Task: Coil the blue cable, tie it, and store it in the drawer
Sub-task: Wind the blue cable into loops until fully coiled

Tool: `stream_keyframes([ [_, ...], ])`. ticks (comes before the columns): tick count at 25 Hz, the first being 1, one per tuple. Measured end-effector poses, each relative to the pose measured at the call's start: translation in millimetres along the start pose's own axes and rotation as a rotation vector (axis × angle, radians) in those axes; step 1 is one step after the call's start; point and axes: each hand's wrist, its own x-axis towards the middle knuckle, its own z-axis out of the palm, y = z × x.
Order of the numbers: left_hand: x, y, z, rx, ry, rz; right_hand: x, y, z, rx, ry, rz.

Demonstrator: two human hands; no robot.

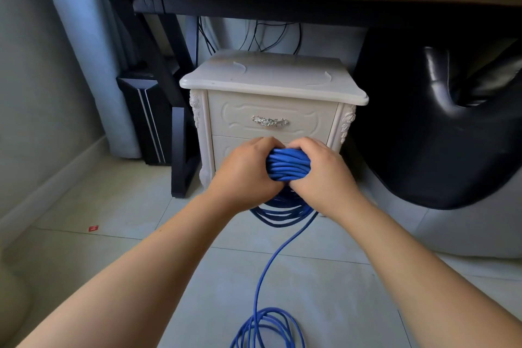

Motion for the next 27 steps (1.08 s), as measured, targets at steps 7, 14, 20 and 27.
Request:
stream_keyframes([
  [7, 3, 4, -7, -0.429, 0.177, -0.259, 8, 3, -19, 0.570, -0.048, 0.198],
  [14, 11, 2, -6, -0.991, 0.326, -0.624, -1, 14, 9, 1.069, -0.011, 0.374],
  [20, 5, 15, 7, -1.313, 0.293, -0.762, -4, 8, 24, 1.094, 0.157, 0.493],
  [27, 2, 11, -1, -1.009, -0.141, -0.525, 6, 13, -11, 0.870, 0.363, 0.490],
])
